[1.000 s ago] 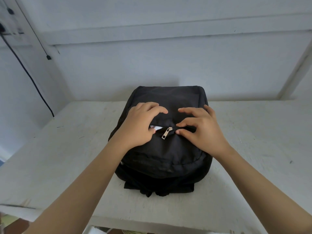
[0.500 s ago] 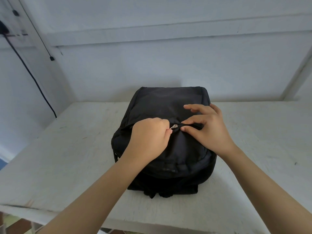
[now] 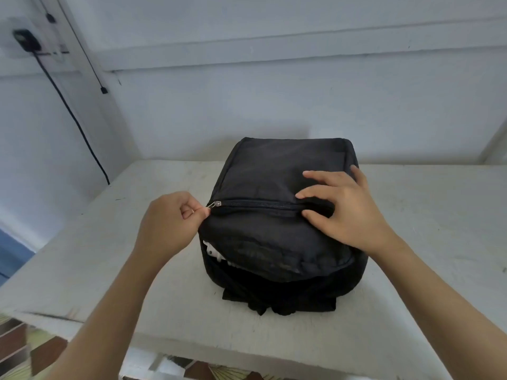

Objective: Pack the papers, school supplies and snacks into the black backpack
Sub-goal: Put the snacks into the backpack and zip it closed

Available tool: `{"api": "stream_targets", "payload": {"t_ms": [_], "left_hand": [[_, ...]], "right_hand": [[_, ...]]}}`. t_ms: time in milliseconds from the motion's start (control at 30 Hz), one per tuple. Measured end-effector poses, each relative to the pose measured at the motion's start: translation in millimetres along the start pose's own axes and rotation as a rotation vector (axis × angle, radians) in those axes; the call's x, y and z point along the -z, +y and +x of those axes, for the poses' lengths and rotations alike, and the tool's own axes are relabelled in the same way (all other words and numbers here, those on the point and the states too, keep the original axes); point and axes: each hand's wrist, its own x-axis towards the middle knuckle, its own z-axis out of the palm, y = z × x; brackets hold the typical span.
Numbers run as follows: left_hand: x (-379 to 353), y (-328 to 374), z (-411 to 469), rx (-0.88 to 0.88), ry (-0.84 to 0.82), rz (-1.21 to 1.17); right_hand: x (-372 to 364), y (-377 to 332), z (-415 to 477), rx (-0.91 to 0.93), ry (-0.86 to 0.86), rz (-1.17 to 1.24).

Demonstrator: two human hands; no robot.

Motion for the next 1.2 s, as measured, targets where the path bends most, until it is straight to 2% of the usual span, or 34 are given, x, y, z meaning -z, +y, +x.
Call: {"api": "stream_targets", "payload": {"t_ms": [167, 500, 633, 700, 767, 833, 933, 1000, 1100, 1200], "left_hand": [[-2.1, -10.5, 6.2, -0.020, 0.005, -0.067], [-20.9, -32.3, 25.0, 0.100, -0.096, -0.152], [-20.8, -29.9, 32.2, 0.144, -0.254, -0.146], [-18.9, -22.8, 34.0, 0.131, -0.265, -0.097], [-18.0, -6.2, 33.2, 0.042, -0.188, -0.077], [-20.7, 20.7, 28.7, -0.114, -0.140, -0.089], [-32.9, 62.7, 14.0, -0.366, -0.260, -0.118], [-45.6, 84.7, 4.0, -0.498, -0.361, -0.088], [-70.6, 106.3, -5.3, -0.625, -0.469, 0.087], [-96.8, 108.0, -11.0, -0.670, -0.532, 0.349]], "right_hand": [[-11.0, -12.8, 11.3, 0.131, 0.043, -0.077], [-14.3, -19.1, 4.0, 0.102, 0.142, -0.036], [-11.8, -14.9, -0.7, 0.065, 0.124, -0.033], [-7.6, -7.4, -4.2, 0.022, 0.135, 0.033], [-2.3, 4.4, -11.7, -0.051, 0.162, 0.112], [4.6, 15.7, -22.1, -0.243, 0.174, 0.233], [10.3, 28.2, -41.0, -0.597, 0.117, 0.446], [6.7, 36.2, -53.2, -0.730, 0.089, 0.556], [0.9, 45.9, -65.9, -0.791, 0.081, 0.595], [1.2, 50.1, -71.5, -0.785, 0.046, 0.519]]}}
